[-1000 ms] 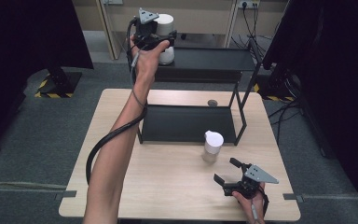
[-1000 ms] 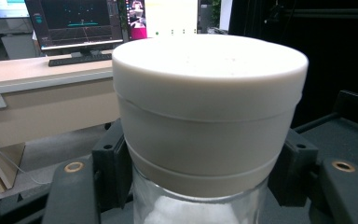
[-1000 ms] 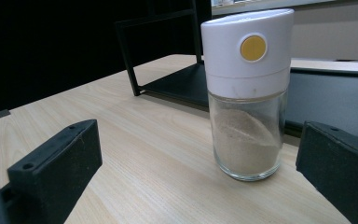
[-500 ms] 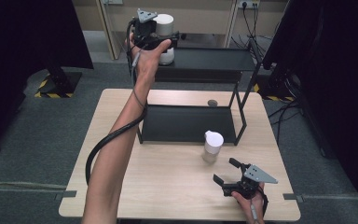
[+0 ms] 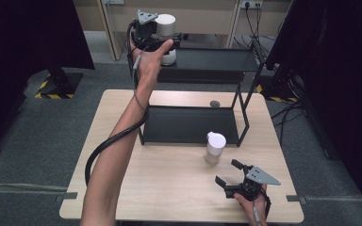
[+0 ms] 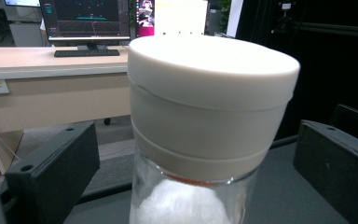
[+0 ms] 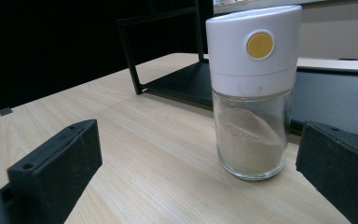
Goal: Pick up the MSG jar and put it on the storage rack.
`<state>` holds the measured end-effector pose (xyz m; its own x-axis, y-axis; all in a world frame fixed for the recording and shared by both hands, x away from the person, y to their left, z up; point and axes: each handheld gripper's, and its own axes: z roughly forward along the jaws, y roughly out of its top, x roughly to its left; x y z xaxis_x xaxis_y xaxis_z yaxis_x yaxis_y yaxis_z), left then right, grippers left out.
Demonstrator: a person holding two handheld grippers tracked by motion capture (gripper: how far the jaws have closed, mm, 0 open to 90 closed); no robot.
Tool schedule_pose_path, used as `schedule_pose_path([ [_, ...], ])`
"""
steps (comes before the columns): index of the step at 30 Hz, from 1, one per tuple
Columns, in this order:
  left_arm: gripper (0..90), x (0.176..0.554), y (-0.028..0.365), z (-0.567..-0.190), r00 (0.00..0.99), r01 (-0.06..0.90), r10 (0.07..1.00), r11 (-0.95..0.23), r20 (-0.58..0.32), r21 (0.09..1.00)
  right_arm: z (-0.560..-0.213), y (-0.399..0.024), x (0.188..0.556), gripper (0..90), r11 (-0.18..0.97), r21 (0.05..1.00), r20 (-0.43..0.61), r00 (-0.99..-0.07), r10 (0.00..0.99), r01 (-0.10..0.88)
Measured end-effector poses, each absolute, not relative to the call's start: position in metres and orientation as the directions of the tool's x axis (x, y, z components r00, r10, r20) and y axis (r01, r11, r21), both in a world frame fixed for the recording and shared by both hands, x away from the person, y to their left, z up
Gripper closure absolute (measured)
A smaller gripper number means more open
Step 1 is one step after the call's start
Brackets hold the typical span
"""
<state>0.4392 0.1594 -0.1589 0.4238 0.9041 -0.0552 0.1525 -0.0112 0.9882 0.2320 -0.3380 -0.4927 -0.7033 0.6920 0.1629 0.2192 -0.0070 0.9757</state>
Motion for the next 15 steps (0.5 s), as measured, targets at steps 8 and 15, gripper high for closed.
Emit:
schedule_pose_path([
  [8, 0.0, 0.427, 0.163, -0.159, 0.432, 0.148, 0.901, -0.02, -0.047, 0.989, -0.493, -0.337, 0.232, 0.4, -0.004, 0.976, 0.159, -0.703, 0.693, 0.218],
  [15, 0.1, 0.413, 0.168, -0.165, 0.451, 0.141, 0.891, -0.012, -0.054, 0.99, -0.492, -0.338, 0.232, 0.4, -0.003, 0.976, 0.158, -0.702, 0.695, 0.218],
])
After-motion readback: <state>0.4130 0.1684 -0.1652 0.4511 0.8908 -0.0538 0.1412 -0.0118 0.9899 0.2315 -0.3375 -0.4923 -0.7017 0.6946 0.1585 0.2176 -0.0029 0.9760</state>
